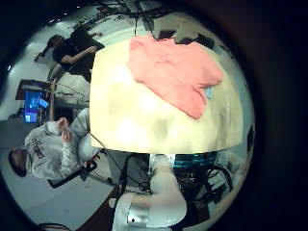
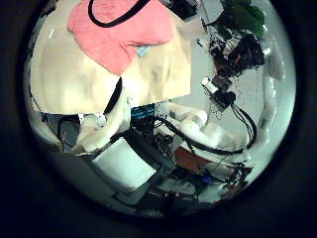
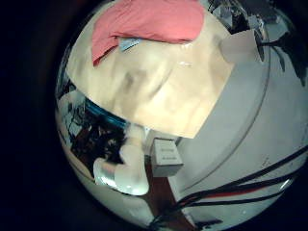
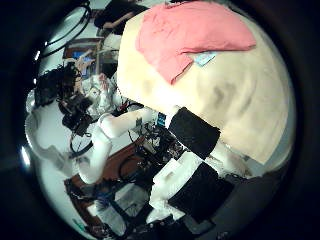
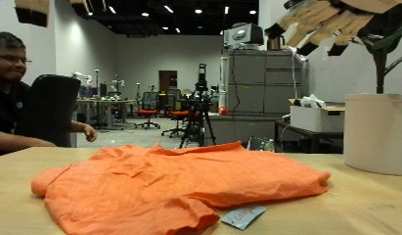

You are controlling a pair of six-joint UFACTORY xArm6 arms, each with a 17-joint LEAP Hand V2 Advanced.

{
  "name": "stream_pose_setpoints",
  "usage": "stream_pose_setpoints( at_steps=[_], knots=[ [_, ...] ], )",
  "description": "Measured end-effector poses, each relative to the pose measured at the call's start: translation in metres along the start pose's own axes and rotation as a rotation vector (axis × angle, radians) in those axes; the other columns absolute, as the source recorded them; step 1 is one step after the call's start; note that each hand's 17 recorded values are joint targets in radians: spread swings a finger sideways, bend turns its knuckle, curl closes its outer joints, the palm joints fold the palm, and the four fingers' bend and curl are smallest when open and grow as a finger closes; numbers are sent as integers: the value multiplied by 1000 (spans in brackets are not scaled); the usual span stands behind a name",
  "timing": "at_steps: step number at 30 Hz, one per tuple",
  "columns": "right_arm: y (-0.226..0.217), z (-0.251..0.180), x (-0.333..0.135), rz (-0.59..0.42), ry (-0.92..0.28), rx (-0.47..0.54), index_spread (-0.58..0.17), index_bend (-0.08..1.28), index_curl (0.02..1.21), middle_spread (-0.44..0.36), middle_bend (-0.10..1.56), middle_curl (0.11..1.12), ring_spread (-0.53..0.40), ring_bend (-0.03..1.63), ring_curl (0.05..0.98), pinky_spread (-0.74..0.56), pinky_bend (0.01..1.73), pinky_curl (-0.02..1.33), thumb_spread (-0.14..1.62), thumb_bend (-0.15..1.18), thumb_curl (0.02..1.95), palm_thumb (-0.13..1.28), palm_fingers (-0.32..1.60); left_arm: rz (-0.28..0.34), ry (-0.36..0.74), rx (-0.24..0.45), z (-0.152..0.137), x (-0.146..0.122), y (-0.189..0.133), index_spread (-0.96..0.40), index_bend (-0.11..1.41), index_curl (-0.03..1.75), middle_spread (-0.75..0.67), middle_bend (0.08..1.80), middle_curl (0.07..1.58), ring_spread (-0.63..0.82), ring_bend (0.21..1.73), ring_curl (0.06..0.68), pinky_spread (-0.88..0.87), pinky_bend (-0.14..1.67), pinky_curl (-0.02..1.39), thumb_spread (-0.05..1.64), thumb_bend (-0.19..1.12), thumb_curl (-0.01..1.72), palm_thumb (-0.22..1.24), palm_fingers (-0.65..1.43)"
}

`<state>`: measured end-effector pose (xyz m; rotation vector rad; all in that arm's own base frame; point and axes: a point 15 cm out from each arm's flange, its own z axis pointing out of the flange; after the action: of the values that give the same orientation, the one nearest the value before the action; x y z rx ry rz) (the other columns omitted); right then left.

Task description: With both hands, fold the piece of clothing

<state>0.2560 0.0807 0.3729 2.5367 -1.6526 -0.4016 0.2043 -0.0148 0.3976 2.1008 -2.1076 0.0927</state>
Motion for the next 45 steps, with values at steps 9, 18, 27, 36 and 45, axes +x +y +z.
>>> stream_pose_setpoints(
  at_steps=[9, 18, 27, 36, 45],
  knots=[
    [5, -4, 6, 13, 4, 14, -365, 176, 319, -13, 239, 372, 144, 458, 181, 390, 214, 268, 1282, -13, 240, 527, 435, 3, -11, -49, 6, -1, -6, 42, 164, 302, 116, 354, 384, 424, 509, 170, 376, 324, 269, 1079, -21, 334, 531, 247],
    [5, -4, 10, 20, 1, 8, -368, 176, 316, -15, 237, 371, 143, 466, 182, 373, 215, 268, 1281, -13, 241, 527, 437, 32, -18, -74, 27, 7, -14, 56, 167, 308, 73, 362, 383, 416, 502, 168, 367, 304, 269, 1080, -20, 331, 538, 269],
    [1, -35, 19, 43, 32, -19, -377, 174, 313, -26, 251, 374, 109, 495, 186, 368, 231, 265, 1287, -13, 236, 521, 478, 216, -93, -150, 106, 35, -14, 106, 169, 315, 94, 261, 361, 385, 517, 175, 316, 330, 286, 1083, -24, 332, 548, 224],
    [2, -38, 32, 66, 53, -124, -359, 184, 327, 15, 233, 371, 121, 445, 174, 359, 246, 264, 1303, -8, 241, 545, 445, 327, -154, -91, 185, 33, -43, 115, 159, 311, 187, 191, 338, 396, 514, 178, 334, 333, 294, 1059, -45, 303, 416, 128],
    [6, -37, 42, 95, 58, -136, -354, 184, 332, 14, 224, 371, 110, 435, 176, 358, 239, 259, 1313, -11, 244, 554, 439, 395, -181, -206, 244, 33, -65, 170, 148, 289, 325, 191, 325, 477, 503, 184, 429, 345, 302, 957, -38, 289, 266, -2]
  ],
)
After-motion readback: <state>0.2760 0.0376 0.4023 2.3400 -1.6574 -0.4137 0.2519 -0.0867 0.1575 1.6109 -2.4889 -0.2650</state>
